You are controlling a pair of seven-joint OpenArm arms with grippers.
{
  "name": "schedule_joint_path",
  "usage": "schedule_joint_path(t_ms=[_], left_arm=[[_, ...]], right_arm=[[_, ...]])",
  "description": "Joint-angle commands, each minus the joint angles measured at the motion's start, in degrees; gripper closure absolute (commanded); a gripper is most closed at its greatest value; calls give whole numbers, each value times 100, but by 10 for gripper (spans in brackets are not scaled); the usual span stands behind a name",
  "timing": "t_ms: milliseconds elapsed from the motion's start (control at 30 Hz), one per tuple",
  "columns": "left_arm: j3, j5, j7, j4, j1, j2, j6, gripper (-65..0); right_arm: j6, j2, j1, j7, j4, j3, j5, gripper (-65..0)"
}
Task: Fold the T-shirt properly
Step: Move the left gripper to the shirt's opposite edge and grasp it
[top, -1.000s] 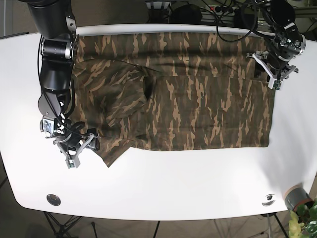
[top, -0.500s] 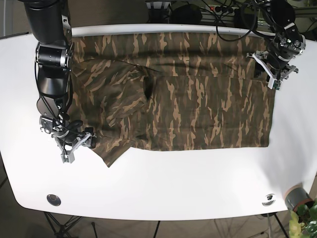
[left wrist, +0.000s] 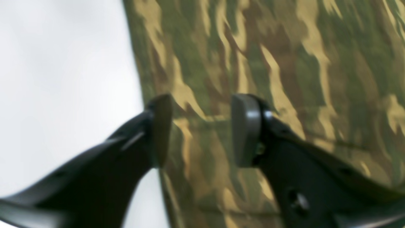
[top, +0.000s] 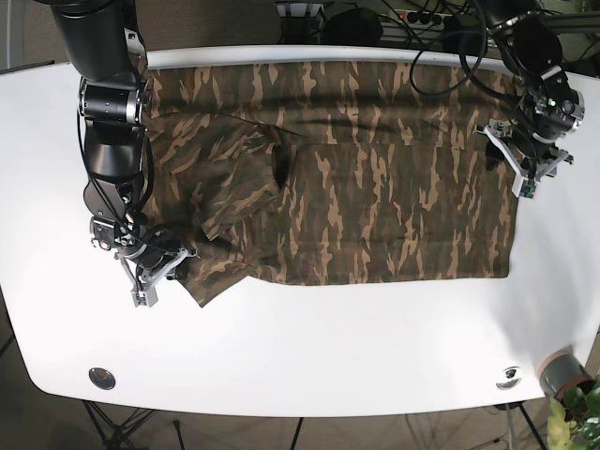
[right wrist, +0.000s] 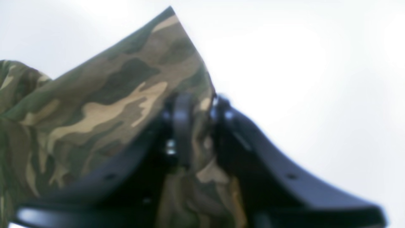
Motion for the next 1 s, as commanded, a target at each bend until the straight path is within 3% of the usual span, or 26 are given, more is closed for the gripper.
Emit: schedule_joint_path(t_ms=[0, 200, 333, 433, 633, 800, 967], left_arm=[[-29, 57, 171, 76, -368, -179, 27, -379], [15, 92, 189, -610, -1247, -460, 27, -396], [472, 92, 189, -1638, -2126, -820, 58, -396], [762, 92, 127, -2271, -2575, -1031, 603, -397], [1140, 92, -611, -3994, -3463, -1313, 1368, -406], [1263, 92, -1200, -5225, -3911, -1401, 1447, -519], [1263, 92, -1675, -6008, -4122, -1401, 1447, -519]], right_arm=[[15, 50, 138, -141, 27, -10, -31, -51], [15, 50, 138, -159, 27, -10, -31, -43], [15, 41, 138, -159, 27, -10, -31, -43], [15, 41, 138, -159, 27, 16, -22, -43], [15, 32, 138, -159, 27, 16, -14, -43], [15, 32, 138, -159, 27, 16, 4, -43], [15, 32, 138, -159, 27, 16, 4, -43]])
